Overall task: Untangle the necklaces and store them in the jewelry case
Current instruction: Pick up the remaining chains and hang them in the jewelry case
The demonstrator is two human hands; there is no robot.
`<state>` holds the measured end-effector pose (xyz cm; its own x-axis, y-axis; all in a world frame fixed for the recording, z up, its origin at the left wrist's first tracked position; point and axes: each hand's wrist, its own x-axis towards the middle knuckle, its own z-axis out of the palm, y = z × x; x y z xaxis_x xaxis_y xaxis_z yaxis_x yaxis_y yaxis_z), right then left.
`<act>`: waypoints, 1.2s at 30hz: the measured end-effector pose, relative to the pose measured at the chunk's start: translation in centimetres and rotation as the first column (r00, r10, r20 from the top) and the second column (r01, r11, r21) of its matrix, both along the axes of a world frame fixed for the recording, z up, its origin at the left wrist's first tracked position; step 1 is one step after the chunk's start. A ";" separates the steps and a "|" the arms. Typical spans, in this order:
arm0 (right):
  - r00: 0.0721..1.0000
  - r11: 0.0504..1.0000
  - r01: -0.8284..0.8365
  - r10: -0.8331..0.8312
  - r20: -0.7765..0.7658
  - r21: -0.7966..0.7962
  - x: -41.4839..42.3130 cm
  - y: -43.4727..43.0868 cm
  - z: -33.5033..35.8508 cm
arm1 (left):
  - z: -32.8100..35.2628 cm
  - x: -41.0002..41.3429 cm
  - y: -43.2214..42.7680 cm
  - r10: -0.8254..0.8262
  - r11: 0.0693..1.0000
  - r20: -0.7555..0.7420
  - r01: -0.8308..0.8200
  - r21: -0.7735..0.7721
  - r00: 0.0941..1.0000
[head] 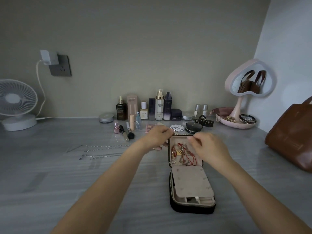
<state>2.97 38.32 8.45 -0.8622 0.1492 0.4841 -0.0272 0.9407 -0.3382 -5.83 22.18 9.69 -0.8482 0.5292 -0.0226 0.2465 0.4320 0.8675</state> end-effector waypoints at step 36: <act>0.934 0.945 -0.298 0.259 0.246 0.135 -1.5 -10.7 -0.6 | -6.9 -3.9 -13.4 -0.038 0.569 -0.487 -0.381 -0.728 0.873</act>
<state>1.46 27.63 7.84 -0.9455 -0.1788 0.2723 -0.2384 0.9494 -0.2043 -9.72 8.78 2.83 -0.9488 0.3154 0.0166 0.3151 0.9489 -0.0163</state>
